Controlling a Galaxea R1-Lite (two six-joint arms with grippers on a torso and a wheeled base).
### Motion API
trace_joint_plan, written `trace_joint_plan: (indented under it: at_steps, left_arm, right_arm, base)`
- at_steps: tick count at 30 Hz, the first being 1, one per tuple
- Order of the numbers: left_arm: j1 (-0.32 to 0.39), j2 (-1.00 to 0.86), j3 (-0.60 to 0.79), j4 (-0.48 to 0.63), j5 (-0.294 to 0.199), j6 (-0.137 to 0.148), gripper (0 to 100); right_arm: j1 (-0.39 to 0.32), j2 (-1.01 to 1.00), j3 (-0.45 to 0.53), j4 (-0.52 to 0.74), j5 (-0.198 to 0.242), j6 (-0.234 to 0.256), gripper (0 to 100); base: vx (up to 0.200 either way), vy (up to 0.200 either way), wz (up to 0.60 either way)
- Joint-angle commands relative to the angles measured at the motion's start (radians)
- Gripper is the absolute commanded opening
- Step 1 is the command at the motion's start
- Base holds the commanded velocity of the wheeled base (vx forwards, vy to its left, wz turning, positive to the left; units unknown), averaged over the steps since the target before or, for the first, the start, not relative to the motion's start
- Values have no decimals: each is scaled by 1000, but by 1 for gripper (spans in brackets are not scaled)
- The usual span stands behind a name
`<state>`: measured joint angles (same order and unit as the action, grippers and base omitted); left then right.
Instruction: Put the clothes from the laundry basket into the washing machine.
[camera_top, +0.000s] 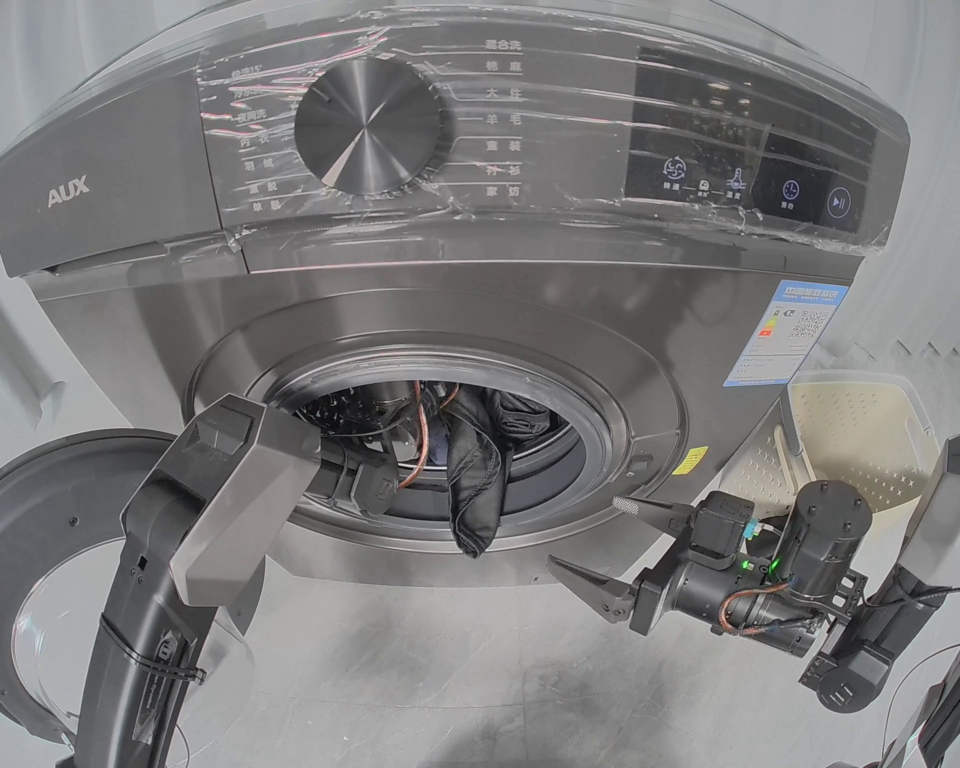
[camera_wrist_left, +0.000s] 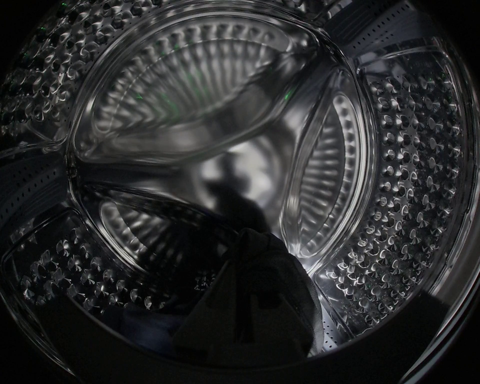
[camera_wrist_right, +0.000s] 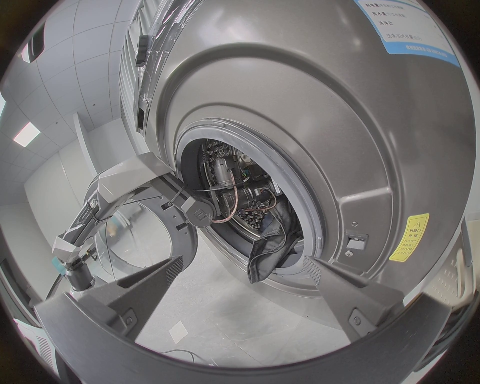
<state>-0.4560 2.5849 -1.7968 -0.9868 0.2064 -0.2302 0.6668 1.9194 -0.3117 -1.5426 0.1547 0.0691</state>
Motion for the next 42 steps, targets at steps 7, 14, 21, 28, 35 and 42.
trace_joint_plan:
  at_steps: [7,14,21,28,35,42]
  left_arm:
    - [-15,0,76,0,2,-3,100]
    - [-69,-167,352,112,-68,0,100]
    - [-87,-161,427,151,-85,11,100]
    - [-78,-132,441,154,-84,55,0]
    - [-66,-124,381,135,-76,51,0]
    - [-17,-45,189,56,-24,38,0]
  right_arm:
    - [0,1,0,-1,0,0,100]
    - [0,1,2,-1,0,1,100]
    - [0,1,0,-1,0,0,100]
    - [0,1,-1,-1,0,0,100]
    - [0,1,-1,-1,0,1,100]
    - [0,1,-1,-1,0,1,100]
  base:
    - [0,0,0]
    - [0,0,0]
    - [0,0,0]
    - [0,0,0]
    - [0,0,0]
    - [0,0,0]
